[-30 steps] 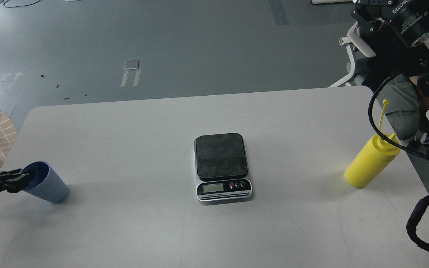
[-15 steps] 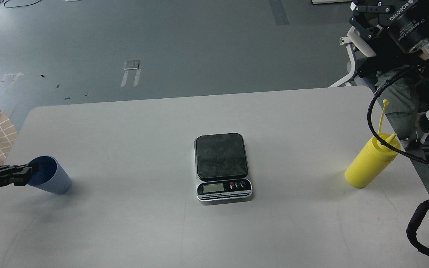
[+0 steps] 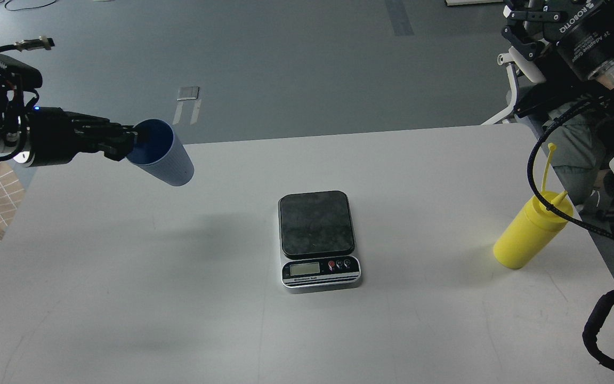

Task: Pour seasoning into cup on scale with both arms
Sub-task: 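Lift the blue cup with the left gripper and lower it onto the scale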

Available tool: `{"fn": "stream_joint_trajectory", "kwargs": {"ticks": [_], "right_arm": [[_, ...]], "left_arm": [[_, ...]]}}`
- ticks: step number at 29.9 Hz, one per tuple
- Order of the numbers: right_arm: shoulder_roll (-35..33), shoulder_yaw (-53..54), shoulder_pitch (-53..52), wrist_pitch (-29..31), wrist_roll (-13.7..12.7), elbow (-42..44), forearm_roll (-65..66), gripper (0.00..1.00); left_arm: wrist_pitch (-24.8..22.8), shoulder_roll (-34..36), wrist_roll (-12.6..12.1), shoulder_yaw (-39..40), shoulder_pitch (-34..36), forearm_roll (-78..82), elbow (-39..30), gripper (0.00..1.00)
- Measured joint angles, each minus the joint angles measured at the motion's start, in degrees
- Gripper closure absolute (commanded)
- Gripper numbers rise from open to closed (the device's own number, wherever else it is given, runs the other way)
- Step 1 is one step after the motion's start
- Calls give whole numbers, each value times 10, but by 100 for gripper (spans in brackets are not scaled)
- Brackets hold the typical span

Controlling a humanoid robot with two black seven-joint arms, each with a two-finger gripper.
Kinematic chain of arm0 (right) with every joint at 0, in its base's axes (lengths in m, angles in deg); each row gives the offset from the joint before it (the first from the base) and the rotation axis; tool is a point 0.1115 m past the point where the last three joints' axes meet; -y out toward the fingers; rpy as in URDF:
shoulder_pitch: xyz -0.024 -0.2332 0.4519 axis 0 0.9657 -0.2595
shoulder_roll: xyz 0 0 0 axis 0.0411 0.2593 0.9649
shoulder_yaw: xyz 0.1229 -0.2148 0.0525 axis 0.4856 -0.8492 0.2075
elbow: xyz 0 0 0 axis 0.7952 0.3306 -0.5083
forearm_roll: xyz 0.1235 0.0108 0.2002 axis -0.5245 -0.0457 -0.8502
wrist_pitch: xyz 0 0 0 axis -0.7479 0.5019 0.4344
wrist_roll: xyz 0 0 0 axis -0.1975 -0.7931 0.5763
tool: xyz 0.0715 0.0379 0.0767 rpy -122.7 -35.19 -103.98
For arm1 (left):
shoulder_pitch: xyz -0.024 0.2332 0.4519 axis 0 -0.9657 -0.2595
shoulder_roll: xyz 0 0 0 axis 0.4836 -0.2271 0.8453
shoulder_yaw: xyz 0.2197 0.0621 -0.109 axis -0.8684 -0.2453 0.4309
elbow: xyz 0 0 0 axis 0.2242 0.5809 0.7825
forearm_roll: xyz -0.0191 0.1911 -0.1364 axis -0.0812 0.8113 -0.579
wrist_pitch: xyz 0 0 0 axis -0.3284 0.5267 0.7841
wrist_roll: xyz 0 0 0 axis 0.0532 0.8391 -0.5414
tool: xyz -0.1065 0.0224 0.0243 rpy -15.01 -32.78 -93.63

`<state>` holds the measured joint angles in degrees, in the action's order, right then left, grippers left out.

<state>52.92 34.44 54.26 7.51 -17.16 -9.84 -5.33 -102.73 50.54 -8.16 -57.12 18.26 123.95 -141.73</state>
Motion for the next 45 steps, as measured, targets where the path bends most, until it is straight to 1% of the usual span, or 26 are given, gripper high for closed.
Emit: {"fn": "stream_joint_trajectory", "kwargs": {"ticks": [4,9,11,15,19,23,34,45], "right_arm": [[-4,6,2,0,0,-2,0,0],[-15,23,4,0,-1,-2,-2,0],[-17,32,7,0,-1,-3,-3,0],[-28,42,18,0,-1,-10,-5,0],[-36,48,23,0,-1,-11,-6,0],[-40,55,26,0,-1,-11,-6,0],[-45,59,28,0,-1,-14,-6,0],[-44,58,30,0,-1,-23,-6,0]], "left_arm": [[-43,-92,0,0,21,5,-12,94],[-54,-179,0,-2,24,29,-5,92],[-55,-206,0,-2,21,37,10,91],[-55,-262,0,-4,17,42,71,91],[-56,-308,0,-5,15,42,112,91],[-56,-336,0,-10,5,42,141,91],[-52,-374,0,-13,-7,41,175,91],[-48,-380,0,-13,-22,42,210,90]]}}
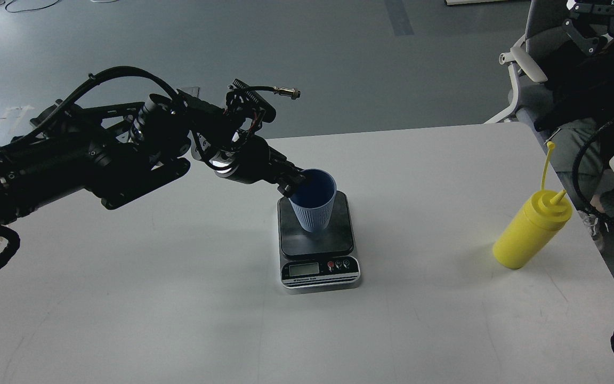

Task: Pour seasoning into cup on scale with both arms
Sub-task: 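Lift the blue cup with the left gripper and lower it onto the scale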

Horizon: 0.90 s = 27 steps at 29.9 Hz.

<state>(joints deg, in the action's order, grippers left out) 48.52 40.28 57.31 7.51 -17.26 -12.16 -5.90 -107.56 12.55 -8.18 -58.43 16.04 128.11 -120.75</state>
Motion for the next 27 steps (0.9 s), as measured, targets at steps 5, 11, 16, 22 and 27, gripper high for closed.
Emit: {"fn": "stream_joint_trajectory", "kwargs": {"ticks": [5,11,16,22,27], "right_arm": [[0,0,0,0,0,-2,0,0],[-1,0,0,0,0,-4,0,0],[-1,0,0,0,0,-4,0,0],[-1,0,0,0,0,-4,0,0],[-1,0,0,0,0,-4,0,0]], "left_arm": [[7,-6,0,1,-3,-2,4,86],[16,-10,0,2,-12,-5,4,86],[17,-12,0,1,-13,-4,4,85],[17,-12,0,0,-13,-2,4,77],[15,-13,0,1,-9,-4,4,51]]}}
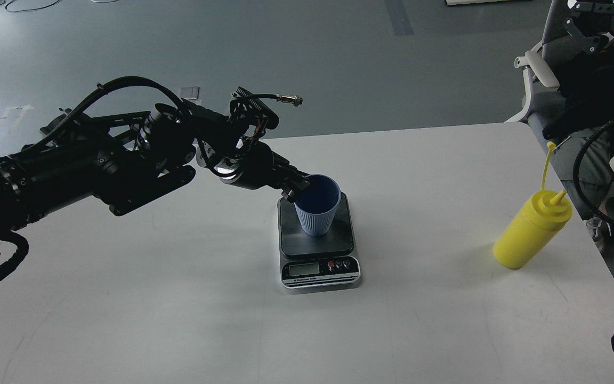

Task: Pour seasoning into cup on scale with both arms
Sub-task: 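Lift the blue cup with the left gripper and lower it onto the scale, then open the left gripper and withdraw the left arm from the cup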

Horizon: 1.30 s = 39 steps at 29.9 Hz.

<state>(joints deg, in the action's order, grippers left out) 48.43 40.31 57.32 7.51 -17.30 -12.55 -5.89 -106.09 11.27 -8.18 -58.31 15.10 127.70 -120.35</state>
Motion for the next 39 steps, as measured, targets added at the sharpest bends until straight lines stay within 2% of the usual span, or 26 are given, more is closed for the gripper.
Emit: {"fn": "stream_joint_trajectory", "kwargs": {"ticks": [1,3,6,9,15,22,25,31,35,39], "right_arm": [[0,0,0,0,0,0,0,0],[0,0,0,0,0,0,0,0],[0,0,0,0,0,1,0,0],[0,0,0,0,0,2,0,0],[1,0,0,0,0,3,0,0],[-7,0,0,0,0,3,0,0],[-12,1,0,0,0,3,0,0],[-12,1,3,0,0,3,-1,0],[-12,1,4,0,-2,3,-1,0],[-13,1,5,0,-4,3,-1,0]], "left_arm": [[-1,0,0,1,2,-1,0,36],[-2,0,0,4,4,-4,0,22],[-5,3,0,12,8,-10,-1,16],[-7,6,0,19,13,-24,-1,3],[-3,24,0,53,35,-128,2,2],[-4,116,0,176,59,-323,17,2],[-18,178,0,233,46,-429,19,2],[-19,253,0,257,-8,-691,12,2],[-7,257,0,259,-37,-823,-1,2],[49,203,0,263,-48,-848,4,2]]}}
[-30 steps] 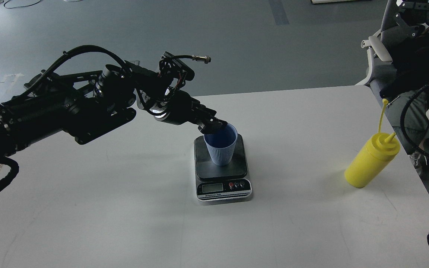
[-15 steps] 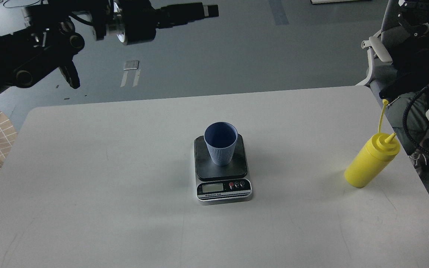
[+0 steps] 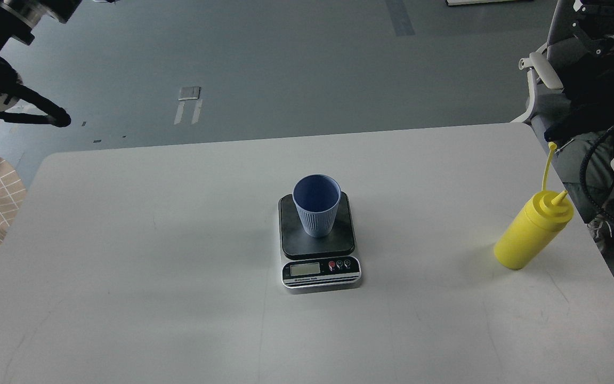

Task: Pour seasoning into cup on scale with both arms
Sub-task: 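Open the left gripper and withdraw the left arm from the cup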

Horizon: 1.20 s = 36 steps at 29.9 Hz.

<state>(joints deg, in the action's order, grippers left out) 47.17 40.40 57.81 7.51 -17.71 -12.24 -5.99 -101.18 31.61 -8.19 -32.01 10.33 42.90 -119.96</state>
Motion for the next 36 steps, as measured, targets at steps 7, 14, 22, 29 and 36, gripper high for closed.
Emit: {"fn": "stream_joint_trajectory", "kwargs": {"ticks": [7,14,22,29,36], "right_arm": [[-23,1,2,0,-2,-9,-22,0],[-77,2,23,0,-4,-10,-112,0],[-128,90,23,-45,-17,-105,-423,0],[-75,161,123,-122,-19,-153,-535,0],[102,164,300,-117,-20,-179,-543,0]], "left_arm": [[28,-89,0,16,4,5,28,2],[18,-102,0,44,-7,0,21,2],[-16,-100,0,43,-31,1,11,2],[-13,-103,0,41,-44,6,-20,2],[-22,-95,0,39,-49,7,-23,2]]}}
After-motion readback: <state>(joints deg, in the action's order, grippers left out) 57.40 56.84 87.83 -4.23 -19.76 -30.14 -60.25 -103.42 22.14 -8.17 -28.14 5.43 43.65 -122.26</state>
